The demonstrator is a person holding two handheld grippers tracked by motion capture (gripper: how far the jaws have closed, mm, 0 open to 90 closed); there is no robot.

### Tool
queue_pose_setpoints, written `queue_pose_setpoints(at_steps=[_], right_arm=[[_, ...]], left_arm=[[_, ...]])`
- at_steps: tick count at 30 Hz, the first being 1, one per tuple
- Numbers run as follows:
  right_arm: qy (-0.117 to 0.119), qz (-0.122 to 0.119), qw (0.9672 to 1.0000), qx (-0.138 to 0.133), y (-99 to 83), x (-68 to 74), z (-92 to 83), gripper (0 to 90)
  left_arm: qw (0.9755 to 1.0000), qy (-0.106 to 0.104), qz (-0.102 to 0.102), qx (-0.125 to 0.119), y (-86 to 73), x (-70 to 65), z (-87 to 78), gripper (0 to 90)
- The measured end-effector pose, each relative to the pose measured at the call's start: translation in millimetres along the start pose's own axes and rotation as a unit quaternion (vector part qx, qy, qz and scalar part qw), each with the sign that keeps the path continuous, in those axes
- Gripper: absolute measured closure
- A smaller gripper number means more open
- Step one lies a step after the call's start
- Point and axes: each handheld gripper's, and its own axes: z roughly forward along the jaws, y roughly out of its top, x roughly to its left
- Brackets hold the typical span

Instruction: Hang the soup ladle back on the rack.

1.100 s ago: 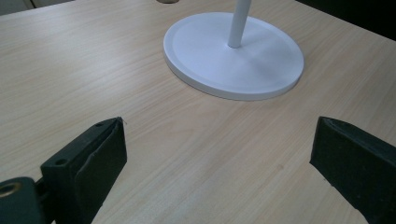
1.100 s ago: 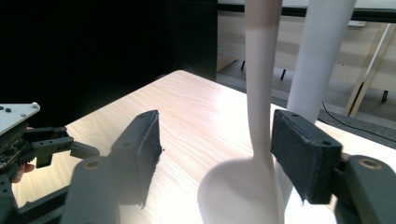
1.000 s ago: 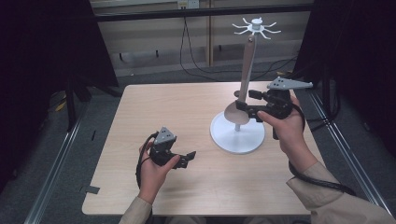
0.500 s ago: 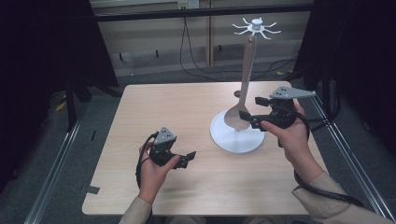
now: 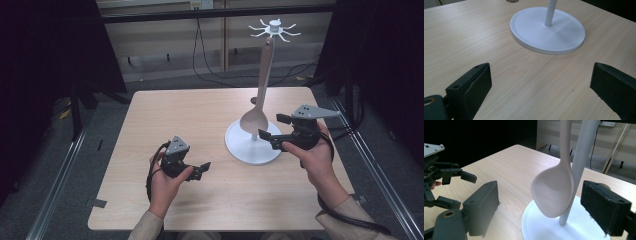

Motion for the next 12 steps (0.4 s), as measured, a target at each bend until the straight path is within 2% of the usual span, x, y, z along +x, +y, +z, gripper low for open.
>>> queue_pose_setpoints(at_steps=[12], right_arm=[[-0.003, 0.009, 1.0, 0.002, -21.8, 2.7, -7.6, 12.3]], left_arm=[[1.0, 0.001, 0.0, 0.001, 0.8, -1.2, -0.7, 3.7]])
